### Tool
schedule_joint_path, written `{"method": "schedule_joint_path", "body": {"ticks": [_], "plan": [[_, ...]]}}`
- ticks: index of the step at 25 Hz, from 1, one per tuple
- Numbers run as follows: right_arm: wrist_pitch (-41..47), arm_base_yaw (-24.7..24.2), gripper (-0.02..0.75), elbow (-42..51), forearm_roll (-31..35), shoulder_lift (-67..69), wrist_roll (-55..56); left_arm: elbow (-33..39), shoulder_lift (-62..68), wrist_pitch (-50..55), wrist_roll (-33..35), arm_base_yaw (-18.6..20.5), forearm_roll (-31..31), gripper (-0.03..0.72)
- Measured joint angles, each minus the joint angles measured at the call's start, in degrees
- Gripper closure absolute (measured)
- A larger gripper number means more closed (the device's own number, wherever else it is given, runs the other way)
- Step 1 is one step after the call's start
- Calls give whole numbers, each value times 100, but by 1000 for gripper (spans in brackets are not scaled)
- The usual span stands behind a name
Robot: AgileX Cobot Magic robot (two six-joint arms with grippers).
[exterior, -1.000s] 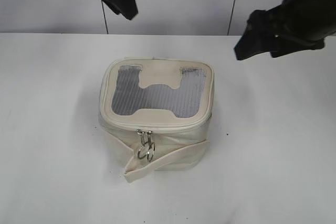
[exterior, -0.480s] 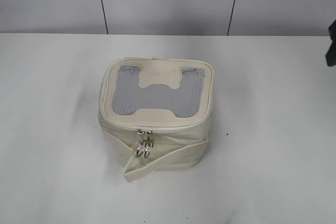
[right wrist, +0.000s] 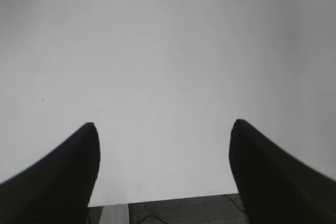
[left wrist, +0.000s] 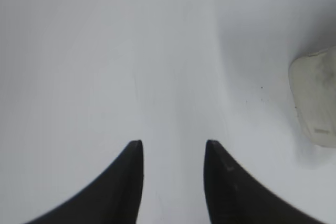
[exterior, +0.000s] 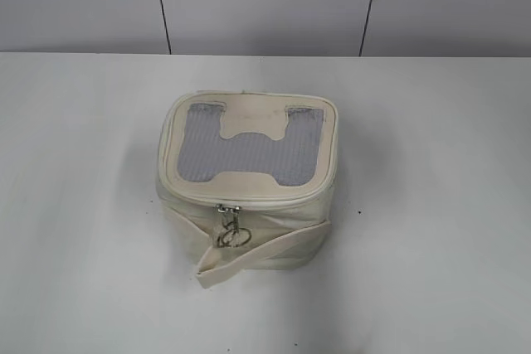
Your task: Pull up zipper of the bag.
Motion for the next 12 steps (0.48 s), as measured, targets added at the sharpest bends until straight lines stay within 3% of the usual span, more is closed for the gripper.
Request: {"method": "schedule_joint_path", "body": {"ticks": [12], "plan": [[398,55,143,1341,-7,-3651,-1,2786,-4361,-1146,-44,0,-571,383]]}}
